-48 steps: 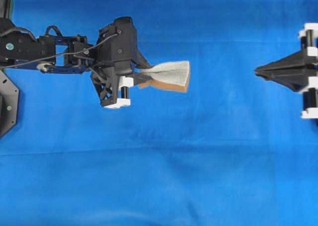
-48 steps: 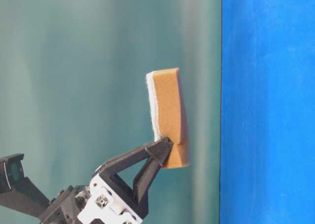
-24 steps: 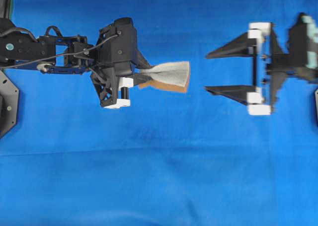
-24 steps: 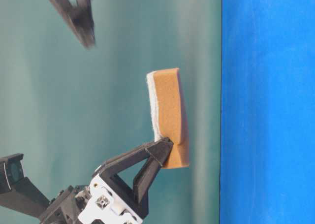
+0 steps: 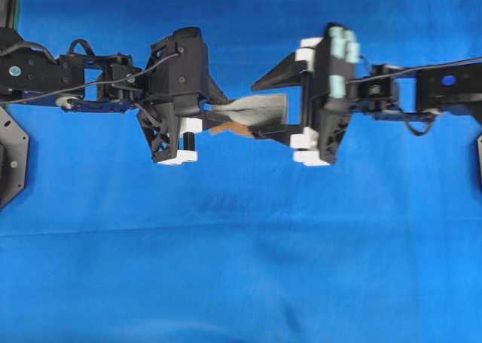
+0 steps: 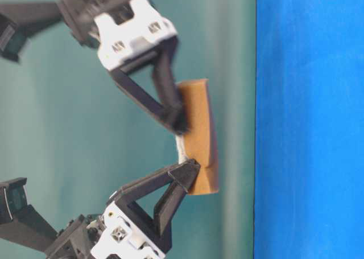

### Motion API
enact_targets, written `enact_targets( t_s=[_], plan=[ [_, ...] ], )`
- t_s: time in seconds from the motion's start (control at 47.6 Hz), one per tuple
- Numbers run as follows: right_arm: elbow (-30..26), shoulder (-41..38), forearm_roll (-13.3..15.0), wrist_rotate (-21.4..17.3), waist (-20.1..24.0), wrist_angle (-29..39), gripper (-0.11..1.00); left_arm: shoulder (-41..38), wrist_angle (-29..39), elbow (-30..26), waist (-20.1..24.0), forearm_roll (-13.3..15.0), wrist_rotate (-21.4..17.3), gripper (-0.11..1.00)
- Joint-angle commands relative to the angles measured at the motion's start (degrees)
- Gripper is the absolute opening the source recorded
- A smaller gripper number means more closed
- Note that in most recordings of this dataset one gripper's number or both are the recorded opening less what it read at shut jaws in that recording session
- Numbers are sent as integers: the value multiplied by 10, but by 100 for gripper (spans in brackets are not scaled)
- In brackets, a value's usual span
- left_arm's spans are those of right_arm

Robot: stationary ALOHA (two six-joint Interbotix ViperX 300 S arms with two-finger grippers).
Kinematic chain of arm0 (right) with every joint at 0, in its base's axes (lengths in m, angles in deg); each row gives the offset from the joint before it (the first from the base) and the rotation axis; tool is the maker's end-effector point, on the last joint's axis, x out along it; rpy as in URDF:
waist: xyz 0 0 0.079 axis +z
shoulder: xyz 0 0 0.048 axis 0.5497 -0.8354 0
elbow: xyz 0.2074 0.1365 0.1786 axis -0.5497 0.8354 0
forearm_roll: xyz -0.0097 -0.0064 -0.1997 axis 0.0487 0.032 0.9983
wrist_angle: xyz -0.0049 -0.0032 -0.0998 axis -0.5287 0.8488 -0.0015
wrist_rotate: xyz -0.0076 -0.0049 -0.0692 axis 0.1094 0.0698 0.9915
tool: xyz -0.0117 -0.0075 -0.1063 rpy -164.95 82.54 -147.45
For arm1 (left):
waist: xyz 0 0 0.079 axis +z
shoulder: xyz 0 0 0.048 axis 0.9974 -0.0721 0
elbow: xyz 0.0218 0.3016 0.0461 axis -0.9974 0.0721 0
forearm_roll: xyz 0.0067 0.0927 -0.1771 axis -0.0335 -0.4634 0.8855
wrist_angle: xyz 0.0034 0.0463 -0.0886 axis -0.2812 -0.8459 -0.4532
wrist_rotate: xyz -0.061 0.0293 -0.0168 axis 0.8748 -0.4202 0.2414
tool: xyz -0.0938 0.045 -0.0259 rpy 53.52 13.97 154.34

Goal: Hand over the sponge with the left arm and wipe it with the right arm.
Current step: 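Move the right gripper to the sponge and grasp its right end, then open the left gripper and retract it to the left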

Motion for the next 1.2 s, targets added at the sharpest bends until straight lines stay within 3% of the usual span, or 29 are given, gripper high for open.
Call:
enact_targets(
  t_s=[0.0, 0.483, 0.567, 0.735, 1.072, 1.114, 1.177],
  plan=[
    [-22, -11, 0, -3, -1, 12, 74, 12, -4, -5, -3, 1, 0, 20],
    [-19, -18, 4, 7, -7, 14, 71, 12, -4, -4, -15, 1, -32, 20],
    [-19, -18, 13, 10, -6, 15, 61, 12, -5, -4, -15, 1, -33, 16],
    [-19, -17, 20, 11, -7, 18, 25, 11, -5, -6, -15, 1, -37, 16],
    [-18, -11, 23, 13, -8, 25, 24, 14, -11, -4, -15, 1, -32, 16],
    [-17, -10, 23, 13, -8, 25, 24, 16, -11, -3, -15, 1, -26, 19],
    [-15, -7, 23, 13, -10, 25, 24, 23, -13, 3, -15, 1, -18, 35]
  ],
)
